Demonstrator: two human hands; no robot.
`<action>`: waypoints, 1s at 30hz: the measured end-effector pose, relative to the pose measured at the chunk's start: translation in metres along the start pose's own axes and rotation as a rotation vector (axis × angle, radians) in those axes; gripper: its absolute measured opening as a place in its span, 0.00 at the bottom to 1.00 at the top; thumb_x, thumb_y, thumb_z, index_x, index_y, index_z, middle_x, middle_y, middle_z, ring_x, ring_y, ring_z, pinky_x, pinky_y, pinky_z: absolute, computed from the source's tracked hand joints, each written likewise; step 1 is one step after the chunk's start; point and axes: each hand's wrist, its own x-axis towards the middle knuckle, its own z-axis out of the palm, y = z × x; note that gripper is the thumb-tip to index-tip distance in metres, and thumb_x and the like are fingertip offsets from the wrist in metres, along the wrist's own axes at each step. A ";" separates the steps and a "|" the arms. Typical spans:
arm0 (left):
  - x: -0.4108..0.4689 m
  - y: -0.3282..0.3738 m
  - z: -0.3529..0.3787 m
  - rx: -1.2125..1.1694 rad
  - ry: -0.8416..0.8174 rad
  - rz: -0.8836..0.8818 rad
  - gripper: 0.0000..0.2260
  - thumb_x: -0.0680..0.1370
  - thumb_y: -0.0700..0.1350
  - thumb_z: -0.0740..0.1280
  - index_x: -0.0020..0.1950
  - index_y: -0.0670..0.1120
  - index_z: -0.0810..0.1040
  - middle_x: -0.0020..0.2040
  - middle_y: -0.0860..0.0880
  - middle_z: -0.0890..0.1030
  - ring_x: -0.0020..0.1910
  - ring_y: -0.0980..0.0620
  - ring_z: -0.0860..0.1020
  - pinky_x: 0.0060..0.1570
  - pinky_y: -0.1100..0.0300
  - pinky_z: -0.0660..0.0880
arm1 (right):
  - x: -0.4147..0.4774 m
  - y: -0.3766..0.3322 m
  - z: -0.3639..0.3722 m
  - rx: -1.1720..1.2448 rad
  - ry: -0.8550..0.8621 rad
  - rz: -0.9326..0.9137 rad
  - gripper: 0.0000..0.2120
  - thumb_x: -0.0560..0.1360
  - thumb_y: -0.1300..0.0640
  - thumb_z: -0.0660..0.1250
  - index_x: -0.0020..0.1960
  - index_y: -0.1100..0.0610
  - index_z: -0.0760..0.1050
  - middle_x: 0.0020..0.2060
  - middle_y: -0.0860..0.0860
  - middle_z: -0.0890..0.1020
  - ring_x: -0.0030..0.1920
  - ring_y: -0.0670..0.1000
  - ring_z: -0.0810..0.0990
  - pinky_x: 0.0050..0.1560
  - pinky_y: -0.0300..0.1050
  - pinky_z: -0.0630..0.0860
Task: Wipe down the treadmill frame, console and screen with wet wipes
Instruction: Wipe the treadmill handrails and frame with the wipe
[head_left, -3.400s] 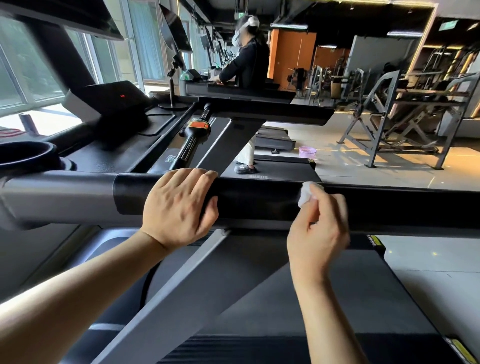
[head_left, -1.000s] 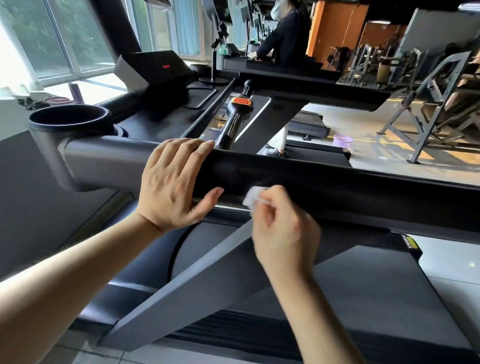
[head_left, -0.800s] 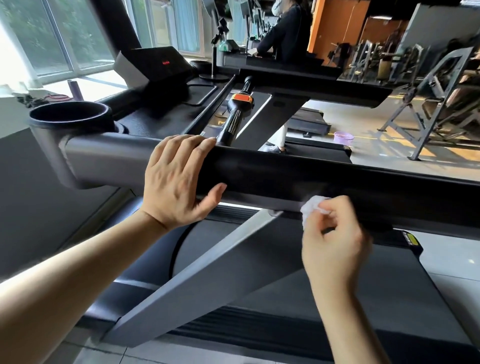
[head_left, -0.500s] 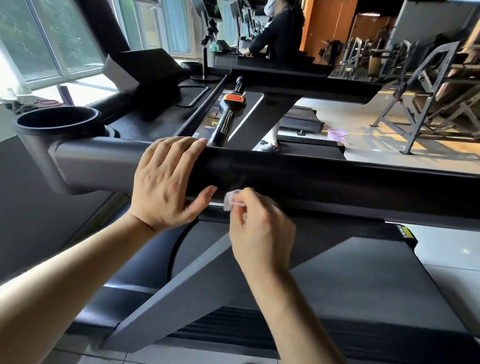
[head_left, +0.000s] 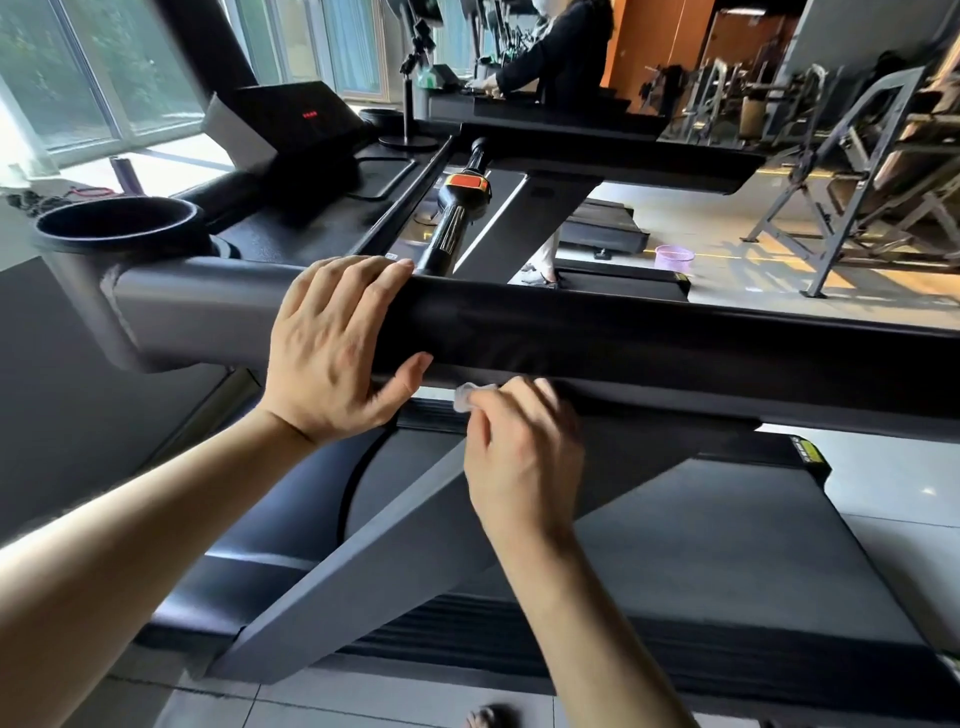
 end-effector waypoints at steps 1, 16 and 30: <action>0.000 -0.001 -0.001 -0.003 -0.005 0.007 0.32 0.76 0.57 0.66 0.72 0.37 0.73 0.66 0.39 0.77 0.64 0.37 0.75 0.70 0.45 0.66 | -0.002 0.004 -0.002 -0.013 -0.004 -0.031 0.09 0.77 0.65 0.67 0.43 0.54 0.83 0.37 0.51 0.80 0.41 0.58 0.78 0.41 0.53 0.76; -0.003 0.013 -0.012 -0.068 -0.047 -0.064 0.31 0.76 0.53 0.68 0.74 0.37 0.72 0.71 0.39 0.75 0.73 0.39 0.72 0.76 0.42 0.62 | 0.023 0.006 -0.010 0.003 0.022 -0.185 0.16 0.82 0.60 0.60 0.40 0.57 0.81 0.33 0.52 0.77 0.35 0.58 0.75 0.35 0.52 0.72; -0.005 0.139 -0.011 -1.339 -0.157 -1.295 0.16 0.83 0.48 0.67 0.45 0.35 0.84 0.37 0.44 0.84 0.37 0.51 0.81 0.39 0.59 0.79 | 0.040 0.035 -0.055 0.100 -0.385 -0.252 0.10 0.80 0.60 0.66 0.56 0.51 0.84 0.39 0.43 0.75 0.37 0.48 0.75 0.35 0.45 0.73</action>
